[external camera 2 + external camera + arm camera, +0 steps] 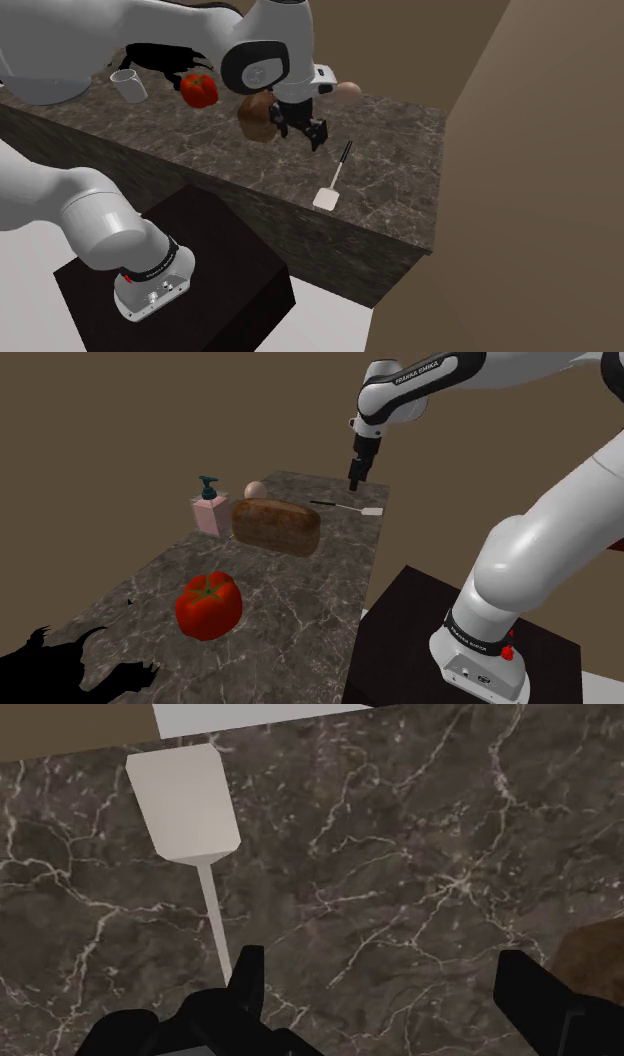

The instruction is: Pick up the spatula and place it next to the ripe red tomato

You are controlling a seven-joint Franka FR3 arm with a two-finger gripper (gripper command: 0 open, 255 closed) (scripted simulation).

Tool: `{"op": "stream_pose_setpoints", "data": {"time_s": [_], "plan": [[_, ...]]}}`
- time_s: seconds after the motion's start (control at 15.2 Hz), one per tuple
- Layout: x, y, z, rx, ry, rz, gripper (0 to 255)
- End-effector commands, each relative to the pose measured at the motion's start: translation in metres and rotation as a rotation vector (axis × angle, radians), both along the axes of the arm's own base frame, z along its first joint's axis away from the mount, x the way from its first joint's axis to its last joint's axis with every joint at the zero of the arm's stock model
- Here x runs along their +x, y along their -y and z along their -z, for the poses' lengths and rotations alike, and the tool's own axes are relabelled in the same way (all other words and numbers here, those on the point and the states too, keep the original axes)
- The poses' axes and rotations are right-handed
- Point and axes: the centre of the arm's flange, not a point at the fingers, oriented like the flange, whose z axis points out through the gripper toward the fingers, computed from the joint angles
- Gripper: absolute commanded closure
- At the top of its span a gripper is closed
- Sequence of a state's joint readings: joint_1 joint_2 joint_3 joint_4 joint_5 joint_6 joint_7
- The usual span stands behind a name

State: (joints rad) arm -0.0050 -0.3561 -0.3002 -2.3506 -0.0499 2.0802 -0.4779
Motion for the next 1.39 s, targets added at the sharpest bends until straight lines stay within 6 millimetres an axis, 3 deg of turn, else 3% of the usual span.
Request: {"op": "stream_pose_setpoints", "data": {"time_s": [0.0, 0.59, 1.12, 1.32], "plan": [[0.017, 0.013, 0.016, -0.006, -0.003, -0.029, 0], [0.091, 0.071, 0.090, -0.024, -0.019, -0.150, 0], [0.094, 0.070, 0.130, -0.024, -0.019, -0.151, 0], [0.094, 0.070, 0.130, -0.024, -0.019, -0.151, 0]]}}
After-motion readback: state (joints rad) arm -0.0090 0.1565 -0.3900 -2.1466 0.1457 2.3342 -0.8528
